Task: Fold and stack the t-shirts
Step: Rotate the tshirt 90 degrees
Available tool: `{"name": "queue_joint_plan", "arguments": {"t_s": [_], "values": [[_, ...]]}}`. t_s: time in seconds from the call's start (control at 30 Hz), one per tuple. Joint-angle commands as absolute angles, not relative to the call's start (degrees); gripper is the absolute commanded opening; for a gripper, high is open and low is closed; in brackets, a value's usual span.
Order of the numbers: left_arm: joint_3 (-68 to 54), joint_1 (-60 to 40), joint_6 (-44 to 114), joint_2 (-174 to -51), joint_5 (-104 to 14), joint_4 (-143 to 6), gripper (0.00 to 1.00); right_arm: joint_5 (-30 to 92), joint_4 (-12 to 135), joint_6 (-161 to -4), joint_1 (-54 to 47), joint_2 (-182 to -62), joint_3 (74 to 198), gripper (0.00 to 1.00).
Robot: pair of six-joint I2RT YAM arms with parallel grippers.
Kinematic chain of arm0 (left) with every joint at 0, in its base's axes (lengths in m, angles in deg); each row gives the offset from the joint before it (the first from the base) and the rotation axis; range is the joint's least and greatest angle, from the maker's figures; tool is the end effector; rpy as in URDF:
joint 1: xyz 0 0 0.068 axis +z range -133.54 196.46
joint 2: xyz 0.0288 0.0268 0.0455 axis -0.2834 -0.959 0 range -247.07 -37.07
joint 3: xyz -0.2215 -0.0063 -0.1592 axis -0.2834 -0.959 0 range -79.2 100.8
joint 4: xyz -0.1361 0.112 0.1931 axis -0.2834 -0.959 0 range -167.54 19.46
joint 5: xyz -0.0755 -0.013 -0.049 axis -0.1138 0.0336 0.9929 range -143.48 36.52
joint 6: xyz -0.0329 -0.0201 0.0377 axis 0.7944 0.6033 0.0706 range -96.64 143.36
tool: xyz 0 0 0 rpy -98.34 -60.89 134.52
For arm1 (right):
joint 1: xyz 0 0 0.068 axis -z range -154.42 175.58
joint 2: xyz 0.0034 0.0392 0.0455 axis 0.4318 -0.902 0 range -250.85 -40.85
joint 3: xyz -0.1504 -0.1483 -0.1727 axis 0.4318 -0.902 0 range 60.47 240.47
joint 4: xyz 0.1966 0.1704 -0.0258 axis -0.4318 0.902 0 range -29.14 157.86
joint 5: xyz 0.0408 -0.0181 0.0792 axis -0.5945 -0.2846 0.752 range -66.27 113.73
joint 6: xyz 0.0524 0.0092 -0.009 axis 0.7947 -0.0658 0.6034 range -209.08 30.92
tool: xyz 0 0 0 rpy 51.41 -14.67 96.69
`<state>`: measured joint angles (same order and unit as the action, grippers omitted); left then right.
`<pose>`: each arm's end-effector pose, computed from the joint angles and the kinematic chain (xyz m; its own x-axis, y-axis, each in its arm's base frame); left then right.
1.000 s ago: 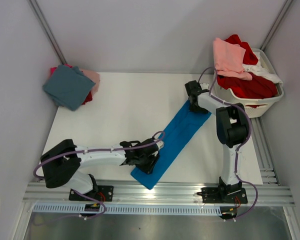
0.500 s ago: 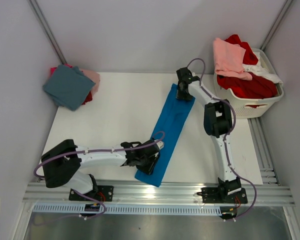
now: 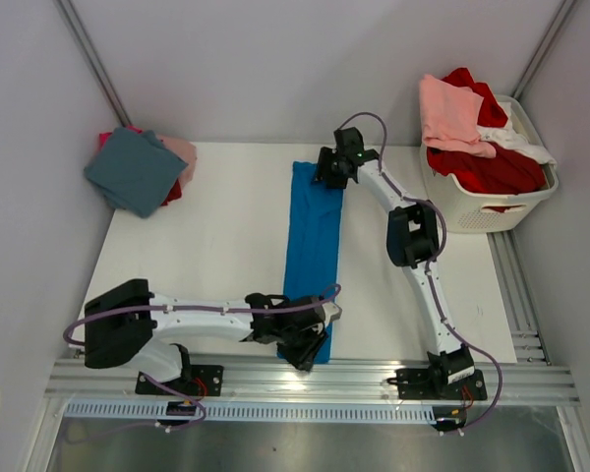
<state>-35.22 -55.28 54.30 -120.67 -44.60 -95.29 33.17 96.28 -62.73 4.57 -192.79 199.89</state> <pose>0.0778 -0.2532 0.1674 -0.7354 0.6079 -0.2995 0.6776 0.6512 -0.3419 0.5377 0.2127 0.1620 -0.8236 0.1528 -0.5462 -0.1011 0.9081 0.4064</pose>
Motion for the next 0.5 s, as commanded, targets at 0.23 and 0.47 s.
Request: {"name": "queue_joint_plan", "arguments": {"t_s": [0.23, 0.47], "values": [[-29.19, -61.94, 52.01, -121.11, -43.98, -95.32, 0.44, 36.05, 91.27, -67.01, 0.62, -191.68, 196.28, 0.58], [-29.11, -62.11, 55.00, -105.05, -64.00, -100.24, 0.51, 18.48, 80.92, -77.91, -1.84, -172.71, 177.12, 0.64]]}}
